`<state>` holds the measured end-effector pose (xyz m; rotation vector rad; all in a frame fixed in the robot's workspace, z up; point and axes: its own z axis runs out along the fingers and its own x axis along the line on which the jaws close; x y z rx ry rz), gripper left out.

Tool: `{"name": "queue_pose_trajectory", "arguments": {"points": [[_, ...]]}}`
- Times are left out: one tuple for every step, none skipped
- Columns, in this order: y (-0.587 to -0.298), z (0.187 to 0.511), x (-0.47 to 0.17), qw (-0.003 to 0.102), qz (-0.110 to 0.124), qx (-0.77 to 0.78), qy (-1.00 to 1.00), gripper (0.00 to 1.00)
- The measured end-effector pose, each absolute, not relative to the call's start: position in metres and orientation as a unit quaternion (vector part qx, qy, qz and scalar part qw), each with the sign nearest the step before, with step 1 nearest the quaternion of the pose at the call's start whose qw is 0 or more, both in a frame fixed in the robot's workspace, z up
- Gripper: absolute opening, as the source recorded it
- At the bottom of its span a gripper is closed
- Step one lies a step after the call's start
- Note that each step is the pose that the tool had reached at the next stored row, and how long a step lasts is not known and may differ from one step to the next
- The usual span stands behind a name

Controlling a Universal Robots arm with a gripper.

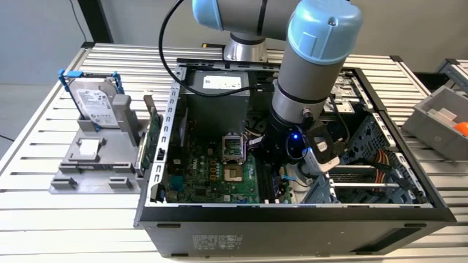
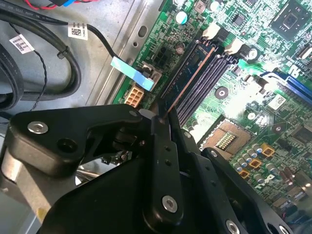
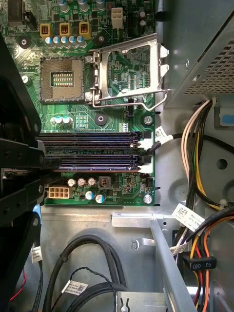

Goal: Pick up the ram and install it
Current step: 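Insert the ram into the slot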

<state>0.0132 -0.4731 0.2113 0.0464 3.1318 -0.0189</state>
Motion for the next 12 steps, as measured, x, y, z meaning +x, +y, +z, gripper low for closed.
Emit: {"name": "queue_pose_trajectory", "arguments": {"points": [[-0.473,0.211,0.013,0.005,-0.006,0.015,1.0,1.0],[-0.473,0.211,0.013,0.005,-0.006,0.015,1.0,1.0],[-0.473,0.211,0.013,0.005,-0.006,0.015,1.0,1.0],[-0.473,0.212,0.013,0.005,-0.006,0.015,1.0,1.0],[-0.473,0.214,0.013,0.005,-0.006,0.015,1.0,1.0],[-0.473,0.218,0.013,0.004,-0.006,0.015,1.0,1.0],[-0.473,0.222,0.013,0.004,-0.006,0.015,1.0,1.0],[-0.473,0.227,0.013,0.004,-0.006,0.015,1.0,1.0],[-0.473,0.231,0.013,0.004,-0.006,0.015,1.0,1.0],[-0.473,0.236,0.013,0.004,-0.006,0.015,1.0,1.0],[-0.473,0.24,0.013,0.004,-0.006,0.015,1.0,1.0],[-0.473,0.243,0.013,0.003,-0.006,0.015,1.0,1.0]]}}
